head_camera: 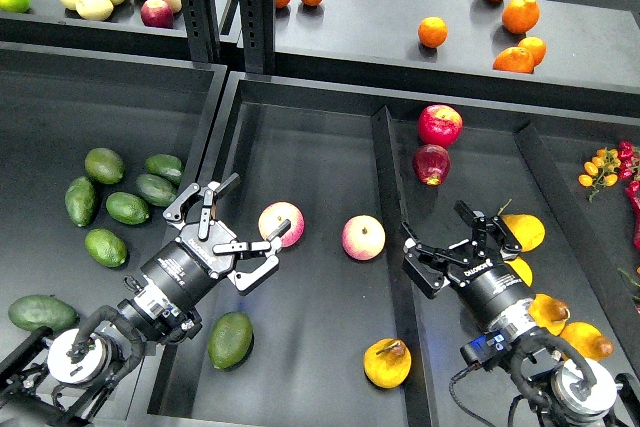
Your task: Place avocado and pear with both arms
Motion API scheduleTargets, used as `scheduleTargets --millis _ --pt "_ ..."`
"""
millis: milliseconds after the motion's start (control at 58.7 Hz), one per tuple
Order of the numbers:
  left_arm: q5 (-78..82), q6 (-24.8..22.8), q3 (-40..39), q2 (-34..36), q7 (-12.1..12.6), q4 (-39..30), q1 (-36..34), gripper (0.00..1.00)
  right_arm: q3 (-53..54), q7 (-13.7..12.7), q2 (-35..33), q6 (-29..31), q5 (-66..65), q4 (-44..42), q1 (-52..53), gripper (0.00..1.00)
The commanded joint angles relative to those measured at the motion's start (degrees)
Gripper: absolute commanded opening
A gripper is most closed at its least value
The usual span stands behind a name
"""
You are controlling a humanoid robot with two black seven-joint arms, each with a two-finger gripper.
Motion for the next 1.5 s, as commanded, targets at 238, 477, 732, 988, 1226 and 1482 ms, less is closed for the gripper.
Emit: scheduleTargets --millis 238,477,732,988,1226,1482 --pt "-0.40 0.00 0.86 0.00 0.35 -1.38 0.90 1.00 0.01 -0.08 0.00 0.09 0.09 0.08 0.00 1.00" --pt "-0.40 0.00 0.42 0.00 0.52 -1.56 0.46 1.00 -0.17 -0.08 0.00 3.43 0.00 -0.18 0.00 1.00" --pt "-0.40 0.00 -0.20 0.00 0.44 -1.56 1.16 1.00 -0.70 0.27 0.00 7.12 -0.08 -1.23 -0.96 1.00" --pt "-0.31 0.00 -0.20 0.00 0.35 -1.38 1.08 1.00 -1.14 0.27 0.00 7.21 -0.08 -1.41 -1.23 1.00" --pt "-0.31 0.00 0.60 0.00 0.96 -0.95 1.08 1.00 -1.22 0.36 0.00 7.91 -0.08 -1.94 -0.79 1.00" --pt "-0.22 0.00 0.86 0.00 3.25 -0.59 0.64 1.00 -0.87 0.45 0.00 7.39 -0.08 -2.03 -0.79 1.00"
